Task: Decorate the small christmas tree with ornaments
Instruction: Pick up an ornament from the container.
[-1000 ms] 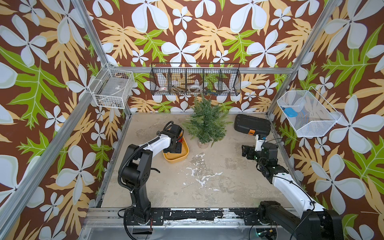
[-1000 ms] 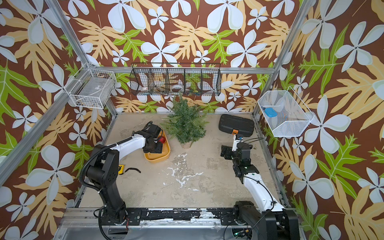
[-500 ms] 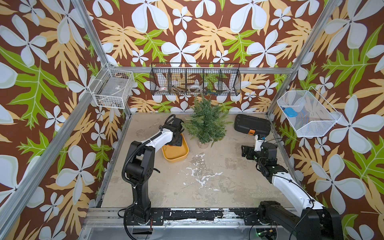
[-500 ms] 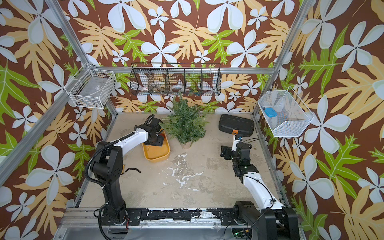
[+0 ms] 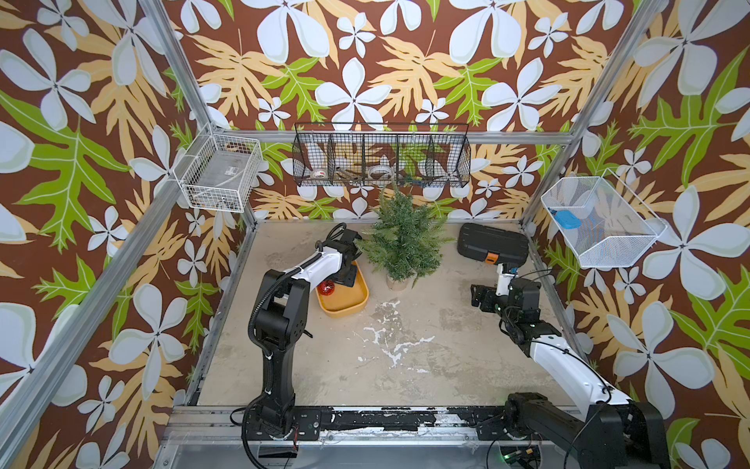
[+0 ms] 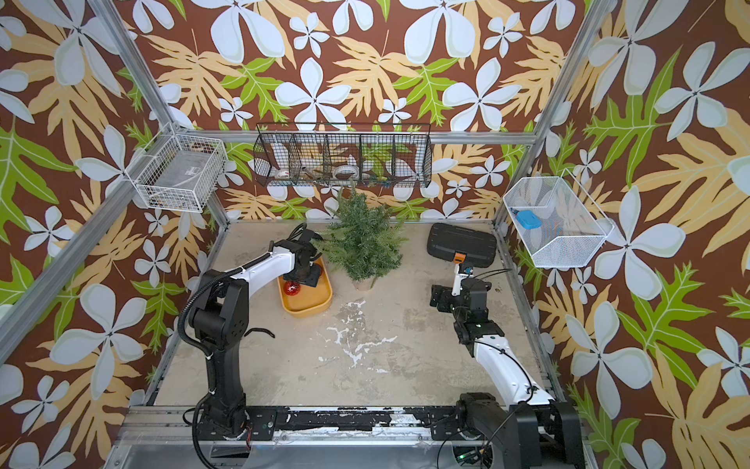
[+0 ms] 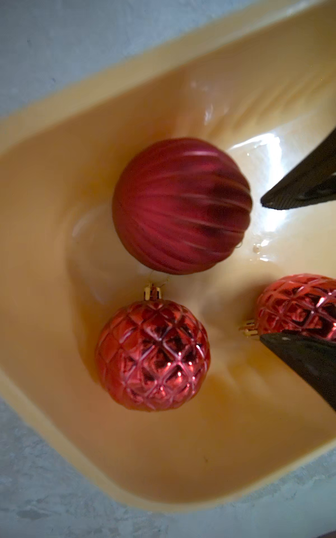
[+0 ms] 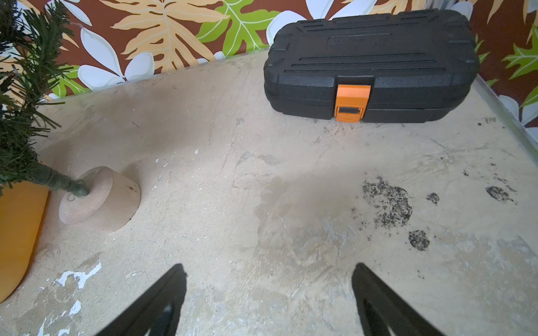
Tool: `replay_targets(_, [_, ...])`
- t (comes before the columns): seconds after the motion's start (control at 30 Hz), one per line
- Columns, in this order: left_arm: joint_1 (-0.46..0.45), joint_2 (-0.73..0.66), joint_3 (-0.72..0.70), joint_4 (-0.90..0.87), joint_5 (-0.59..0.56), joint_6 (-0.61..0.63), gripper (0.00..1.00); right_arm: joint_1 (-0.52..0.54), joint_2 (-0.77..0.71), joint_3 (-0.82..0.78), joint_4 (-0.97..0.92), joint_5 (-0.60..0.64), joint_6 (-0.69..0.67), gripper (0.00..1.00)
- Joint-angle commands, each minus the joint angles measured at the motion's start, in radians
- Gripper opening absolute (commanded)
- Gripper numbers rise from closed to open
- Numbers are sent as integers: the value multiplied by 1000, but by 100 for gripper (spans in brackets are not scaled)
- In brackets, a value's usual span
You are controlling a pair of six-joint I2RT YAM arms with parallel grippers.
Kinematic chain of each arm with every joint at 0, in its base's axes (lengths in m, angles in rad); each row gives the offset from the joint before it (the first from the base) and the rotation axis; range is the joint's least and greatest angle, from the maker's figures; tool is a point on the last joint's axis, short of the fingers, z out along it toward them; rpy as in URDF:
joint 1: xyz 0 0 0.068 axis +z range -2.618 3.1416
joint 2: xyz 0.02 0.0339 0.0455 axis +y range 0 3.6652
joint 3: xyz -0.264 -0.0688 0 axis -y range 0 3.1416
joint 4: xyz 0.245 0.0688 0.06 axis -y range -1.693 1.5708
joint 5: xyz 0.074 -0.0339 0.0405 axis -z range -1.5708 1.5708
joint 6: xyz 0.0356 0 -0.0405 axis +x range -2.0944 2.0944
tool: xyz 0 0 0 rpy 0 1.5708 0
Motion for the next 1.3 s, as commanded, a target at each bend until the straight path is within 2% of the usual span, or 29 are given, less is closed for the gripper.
replay_targets(0.0, [1, -27, -14, -49, -76, -26, 73, 0, 1, 4, 15, -6, 2, 90])
replay_targets(0.17, [0, -115, -79, -47, -74, -90, 76, 0, 11, 3, 25, -15, 5, 90])
replay_targets(0.33, [-1, -168, -146, -30, -14, -129, 72, 0, 23, 6, 29, -25, 9, 90])
replay_targets(0.57, [-1, -121, -164, 4, -8, -139, 70, 0, 24, 4, 31, -28, 9, 90])
replay_targets(0.87, [-1, -33, -115, 15, -57, -130, 69, 0, 25, 2, 34, -31, 10, 91])
replay_targets(1.03, [-1, 7, -68, 10, -45, -127, 67, 0, 27, 3, 33, -30, 8, 91])
replay_targets(1.2, [-1, 18, -46, 3, -35, -123, 57, 0, 24, 1, 33, -29, 8, 91])
replay_targets(1.27, [-1, 4, -51, 4, -38, -121, 56, 0, 24, 1, 33, -27, 8, 91])
